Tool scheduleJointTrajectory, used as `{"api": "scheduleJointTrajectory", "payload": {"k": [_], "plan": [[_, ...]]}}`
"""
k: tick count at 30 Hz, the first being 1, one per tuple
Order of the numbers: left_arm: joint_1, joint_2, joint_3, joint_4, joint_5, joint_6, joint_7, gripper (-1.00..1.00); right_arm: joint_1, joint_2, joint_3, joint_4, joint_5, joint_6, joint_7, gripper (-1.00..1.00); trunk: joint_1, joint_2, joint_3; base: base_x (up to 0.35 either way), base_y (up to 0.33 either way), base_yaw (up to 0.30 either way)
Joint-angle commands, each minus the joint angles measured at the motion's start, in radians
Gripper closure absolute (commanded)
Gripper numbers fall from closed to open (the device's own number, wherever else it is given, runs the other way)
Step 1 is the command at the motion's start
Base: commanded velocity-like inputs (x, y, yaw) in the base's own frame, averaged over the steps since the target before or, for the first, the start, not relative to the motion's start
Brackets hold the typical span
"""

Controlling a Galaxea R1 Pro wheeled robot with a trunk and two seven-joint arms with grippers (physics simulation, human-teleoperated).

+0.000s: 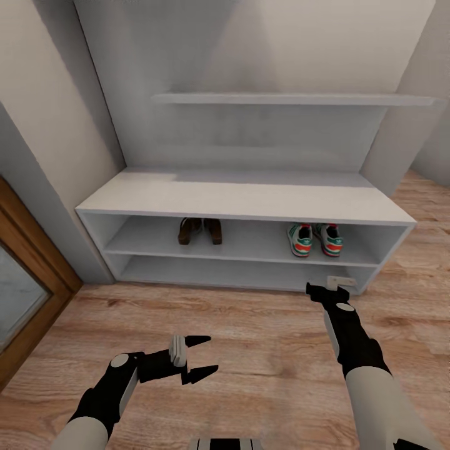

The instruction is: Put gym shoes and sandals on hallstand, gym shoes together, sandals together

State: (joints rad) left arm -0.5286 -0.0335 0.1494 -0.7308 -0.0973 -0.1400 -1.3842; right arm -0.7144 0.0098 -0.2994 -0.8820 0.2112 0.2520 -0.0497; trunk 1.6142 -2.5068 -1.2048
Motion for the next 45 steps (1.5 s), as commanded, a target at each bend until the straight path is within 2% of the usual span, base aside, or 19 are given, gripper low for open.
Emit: {"api": "scheduleJointTrajectory", "payload": {"k": [1,32,45], "plan": [[-0.001,-0.002,0.007,-0.001,-0.010,-0.010,-0.004,-1.00,0.000,0.001,-0.002,-0.002,0.008,0.006,0.001,-1.00,0.000,0.000,-0.001,-0.035,0.021,0.000],[-0.001,-0.002,0.007,-0.001,-0.010,-0.010,-0.004,-1.00,0.000,0.002,-0.001,-0.003,0.008,0.006,-0.001,-1.00,0.000,0.000,-0.001,-0.002,0.001,0.000],[-0.001,-0.002,0.007,-0.001,-0.010,-0.010,-0.004,-1.00,0.000,0.002,-0.001,-0.003,0.008,0.006,-0.001,-1.00,-0.006,0.003,0.049,0.000,0.000,0.000]]}}
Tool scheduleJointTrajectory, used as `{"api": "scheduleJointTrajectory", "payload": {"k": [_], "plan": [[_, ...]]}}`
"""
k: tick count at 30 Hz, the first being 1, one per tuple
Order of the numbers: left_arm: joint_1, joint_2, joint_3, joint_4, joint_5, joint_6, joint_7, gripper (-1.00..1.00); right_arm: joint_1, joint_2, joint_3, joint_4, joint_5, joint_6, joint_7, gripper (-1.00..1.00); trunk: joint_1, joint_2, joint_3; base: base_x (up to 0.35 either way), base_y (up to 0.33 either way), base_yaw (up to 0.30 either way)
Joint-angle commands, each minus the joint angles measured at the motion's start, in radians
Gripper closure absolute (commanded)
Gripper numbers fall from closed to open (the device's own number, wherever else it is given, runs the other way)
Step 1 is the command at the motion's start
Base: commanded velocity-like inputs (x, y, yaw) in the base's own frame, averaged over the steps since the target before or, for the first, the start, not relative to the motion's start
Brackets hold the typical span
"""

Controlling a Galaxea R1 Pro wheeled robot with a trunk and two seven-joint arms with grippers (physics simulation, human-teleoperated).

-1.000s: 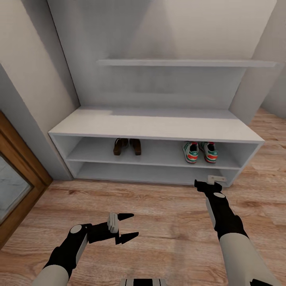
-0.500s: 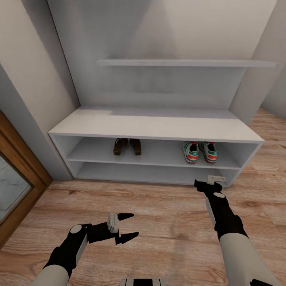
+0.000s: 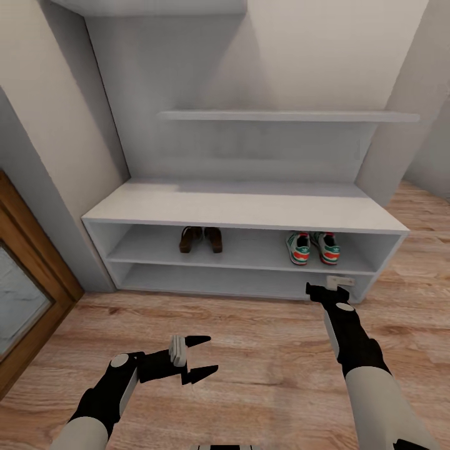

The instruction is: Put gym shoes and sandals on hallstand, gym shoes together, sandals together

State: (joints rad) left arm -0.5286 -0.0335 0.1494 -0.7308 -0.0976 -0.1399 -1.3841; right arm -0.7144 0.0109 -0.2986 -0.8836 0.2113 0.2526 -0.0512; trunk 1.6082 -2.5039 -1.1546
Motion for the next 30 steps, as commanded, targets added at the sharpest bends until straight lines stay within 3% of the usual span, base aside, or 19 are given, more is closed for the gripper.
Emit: {"api": "scheduleJointTrajectory", "payload": {"k": [1,16,17,18,20,23,24,26,29,30], "plan": [[-0.001,-0.002,0.007,-0.001,-0.010,-0.010,-0.004,-1.00,0.000,0.001,-0.002,-0.002,0.008,0.006,0.001,-1.00,-0.001,0.000,0.003,0.000,0.000,0.000],[-0.001,0.010,0.017,-0.002,-0.010,-0.009,-0.004,-1.00,0.000,0.006,0.002,0.021,-0.012,0.006,0.003,-1.00,-0.007,0.003,0.061,0.000,0.000,0.000],[-0.001,0.012,0.018,-0.003,-0.010,-0.009,-0.004,-1.00,0.000,0.015,0.003,0.033,-0.016,0.006,0.003,-1.00,-0.008,0.004,0.065,0.000,0.000,0.000],[-0.001,0.015,0.018,-0.003,-0.010,-0.009,-0.004,-1.00,0.000,0.041,0.003,0.048,-0.019,0.006,0.003,-1.00,-0.009,0.005,0.069,0.000,0.000,0.000],[-0.001,0.016,0.018,-0.004,-0.010,-0.009,-0.004,-1.00,0.000,0.055,0.004,0.055,-0.021,0.007,0.004,-1.00,-0.016,0.019,0.075,0.000,0.000,0.000],[-0.001,0.021,0.019,-0.004,-0.009,-0.009,-0.004,-1.00,0.000,0.064,0.004,0.060,-0.023,0.006,0.003,-1.00,-0.028,0.040,0.084,0.000,0.000,0.000],[-0.001,0.041,0.019,-0.004,-0.005,-0.007,-0.004,-1.00,0.002,0.069,0.004,0.064,-0.024,0.006,0.002,-1.00,-0.032,0.047,0.088,0.000,0.000,0.000],[-0.001,0.045,0.019,-0.004,0.001,-0.001,-0.004,-1.00,0.003,0.069,0.003,0.072,-0.025,0.006,0.003,-1.00,-0.039,0.061,0.094,0.000,0.000,0.000],[-0.001,0.056,0.019,-0.004,0.040,0.034,-0.004,-1.00,0.005,0.070,0.003,0.227,-0.028,0.007,0.072,-1.00,-0.051,0.082,0.103,0.000,0.000,0.000],[-0.001,0.064,0.019,-0.004,0.052,0.041,-0.004,-1.00,0.006,0.070,0.003,0.324,-0.029,0.007,0.142,-1.00,-0.055,0.089,0.106,0.000,0.000,0.000]]}}
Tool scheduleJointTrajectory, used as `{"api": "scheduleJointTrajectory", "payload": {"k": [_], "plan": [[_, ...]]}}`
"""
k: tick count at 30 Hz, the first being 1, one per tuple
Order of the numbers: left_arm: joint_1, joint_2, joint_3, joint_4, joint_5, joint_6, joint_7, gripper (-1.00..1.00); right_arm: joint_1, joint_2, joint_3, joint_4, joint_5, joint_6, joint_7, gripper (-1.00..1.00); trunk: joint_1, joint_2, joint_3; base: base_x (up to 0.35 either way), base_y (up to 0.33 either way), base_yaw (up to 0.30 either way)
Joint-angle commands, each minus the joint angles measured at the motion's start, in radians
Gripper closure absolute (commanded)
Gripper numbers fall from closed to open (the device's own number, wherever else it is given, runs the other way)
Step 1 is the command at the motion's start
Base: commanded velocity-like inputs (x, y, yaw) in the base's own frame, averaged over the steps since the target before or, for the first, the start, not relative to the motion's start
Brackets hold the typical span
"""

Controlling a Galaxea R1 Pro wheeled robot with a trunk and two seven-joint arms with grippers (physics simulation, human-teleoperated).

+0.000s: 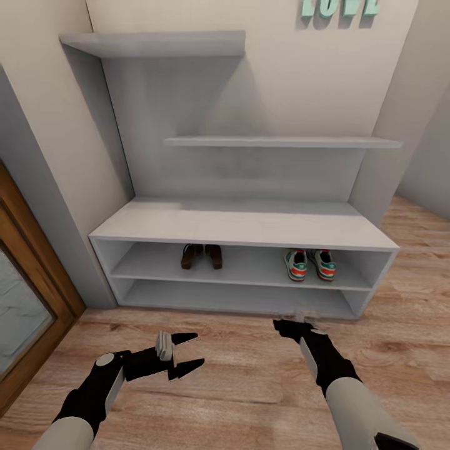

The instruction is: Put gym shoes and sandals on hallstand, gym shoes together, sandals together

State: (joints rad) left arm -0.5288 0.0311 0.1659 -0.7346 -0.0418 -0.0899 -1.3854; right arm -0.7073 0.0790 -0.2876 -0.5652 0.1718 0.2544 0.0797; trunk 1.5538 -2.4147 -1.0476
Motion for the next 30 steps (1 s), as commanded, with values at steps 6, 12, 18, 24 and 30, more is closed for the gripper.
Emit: {"api": "scheduleJointTrajectory", "payload": {"k": [6,12,18,24,30], "plan": [[0.000,0.015,0.003,-0.001,0.008,-0.003,-0.003,-1.00,0.001,-0.001,-0.012,0.187,0.009,0.005,0.181,-1.00,-0.023,0.042,0.018,0.000,0.000,0.000],[0.000,0.033,0.026,-0.003,0.011,-0.001,-0.003,-1.00,0.000,-0.009,-0.016,0.392,0.008,0.005,0.500,-1.00,-0.046,0.084,0.037,0.000,0.000,0.000],[0.000,0.036,0.044,-0.003,0.011,-0.001,-0.003,-1.00,0.002,-0.011,-0.016,0.503,0.008,0.005,0.681,-1.00,-0.069,0.126,0.056,0.000,0.000,0.000],[0.000,0.038,0.046,-0.004,0.011,-0.001,-0.003,-1.00,0.022,-0.005,-0.013,0.512,0.013,0.002,0.684,-1.00,-0.073,0.133,0.059,0.000,0.000,0.000],[0.000,0.037,0.046,-0.004,0.011,-0.001,-0.003,-1.00,0.026,-0.007,-0.014,0.512,0.017,0.002,0.682,-1.00,-0.073,0.133,0.059,0.000,0.000,0.000]]}}
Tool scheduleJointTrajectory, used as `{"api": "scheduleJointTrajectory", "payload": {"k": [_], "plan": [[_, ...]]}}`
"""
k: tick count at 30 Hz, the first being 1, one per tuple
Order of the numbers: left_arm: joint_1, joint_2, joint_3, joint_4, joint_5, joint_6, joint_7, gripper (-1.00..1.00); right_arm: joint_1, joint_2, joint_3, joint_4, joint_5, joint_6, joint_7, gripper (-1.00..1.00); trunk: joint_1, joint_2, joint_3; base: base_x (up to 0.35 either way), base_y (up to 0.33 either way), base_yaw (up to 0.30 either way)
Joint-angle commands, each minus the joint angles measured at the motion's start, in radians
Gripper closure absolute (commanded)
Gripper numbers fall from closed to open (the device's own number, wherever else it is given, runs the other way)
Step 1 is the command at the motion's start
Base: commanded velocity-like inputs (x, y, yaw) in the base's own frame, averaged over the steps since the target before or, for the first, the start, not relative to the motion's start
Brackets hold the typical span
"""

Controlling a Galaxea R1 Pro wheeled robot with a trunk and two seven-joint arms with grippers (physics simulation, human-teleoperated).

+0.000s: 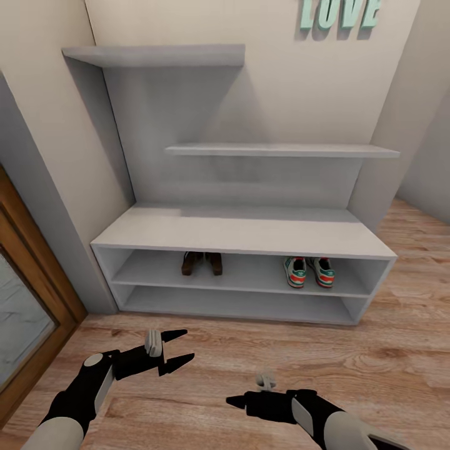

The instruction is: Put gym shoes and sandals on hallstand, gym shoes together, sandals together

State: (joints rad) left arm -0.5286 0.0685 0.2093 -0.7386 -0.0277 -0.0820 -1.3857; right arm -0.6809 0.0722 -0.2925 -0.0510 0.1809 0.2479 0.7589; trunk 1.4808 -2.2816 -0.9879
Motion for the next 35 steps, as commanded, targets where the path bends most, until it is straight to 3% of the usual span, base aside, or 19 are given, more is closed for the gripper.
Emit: {"api": "scheduleJointTrajectory", "payload": {"k": [1,35], "plan": [[-0.001,-0.001,0.002,0.000,-0.003,-0.008,-0.003,-1.00,0.000,0.000,-0.009,-0.003,0.008,0.008,0.003,-1.00,0.000,0.000,-0.001,0.000,0.000,0.000],[-0.001,-0.003,0.000,0.001,-0.001,-0.008,-0.003,-1.00,0.001,-0.005,-0.007,-0.003,0.009,0.008,0.002,-1.00,0.000,0.000,-0.001,0.000,0.000,0.000]]}}
